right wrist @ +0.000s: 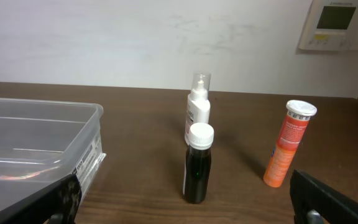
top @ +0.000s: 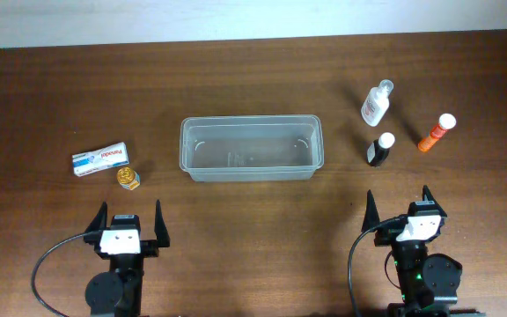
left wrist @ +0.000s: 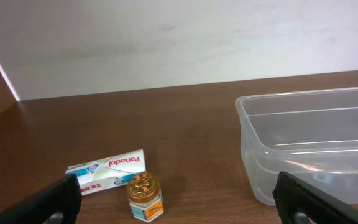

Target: Pack container

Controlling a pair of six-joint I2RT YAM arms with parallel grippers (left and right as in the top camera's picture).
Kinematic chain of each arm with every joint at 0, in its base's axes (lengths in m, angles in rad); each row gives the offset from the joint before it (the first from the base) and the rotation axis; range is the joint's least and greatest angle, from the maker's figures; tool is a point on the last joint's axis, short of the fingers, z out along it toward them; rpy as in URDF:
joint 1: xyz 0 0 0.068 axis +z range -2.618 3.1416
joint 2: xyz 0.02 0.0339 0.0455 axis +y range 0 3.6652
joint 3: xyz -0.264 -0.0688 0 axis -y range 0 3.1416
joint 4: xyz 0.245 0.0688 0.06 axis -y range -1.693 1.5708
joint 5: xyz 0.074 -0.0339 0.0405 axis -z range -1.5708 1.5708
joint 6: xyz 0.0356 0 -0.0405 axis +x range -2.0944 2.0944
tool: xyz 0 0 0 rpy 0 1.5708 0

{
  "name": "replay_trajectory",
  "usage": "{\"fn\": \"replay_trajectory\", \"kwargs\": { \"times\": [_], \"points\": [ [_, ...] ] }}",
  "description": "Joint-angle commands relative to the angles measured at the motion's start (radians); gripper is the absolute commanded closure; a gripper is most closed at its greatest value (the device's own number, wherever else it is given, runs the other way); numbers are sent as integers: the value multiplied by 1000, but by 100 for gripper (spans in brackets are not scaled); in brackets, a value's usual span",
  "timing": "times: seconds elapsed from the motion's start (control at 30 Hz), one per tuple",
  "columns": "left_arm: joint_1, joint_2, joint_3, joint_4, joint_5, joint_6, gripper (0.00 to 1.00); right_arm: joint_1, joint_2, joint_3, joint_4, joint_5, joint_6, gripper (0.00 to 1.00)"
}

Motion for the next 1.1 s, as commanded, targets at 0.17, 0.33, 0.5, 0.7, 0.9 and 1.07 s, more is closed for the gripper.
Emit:
{"fn": "replay_trajectory", "kwargs": {
  "times": [0.17,0.33,0.5,0.7,0.9,1.07],
  "points": [
    [-4,-9,-3,-5,1,19,1,5,-11,-5,3,-17,2,2],
    [-4,-9,-3,-5,1,19,1,5,-11,11,14,-45,5,2],
    [-4,-9,-3,-5,1,19,1,5,5,162,-44,-89,5,2],
    [-4,-9,-3,-5,1,19,1,5,266,507,-137,-89,5,2],
    [-4,-9,-3,-5,1,19,1,5,779,1038,-536,-90,5,2],
    [-4,-9,-3,-5,1,19,1,5,1202,1549,-944,-97,5,2]
  ]
}}
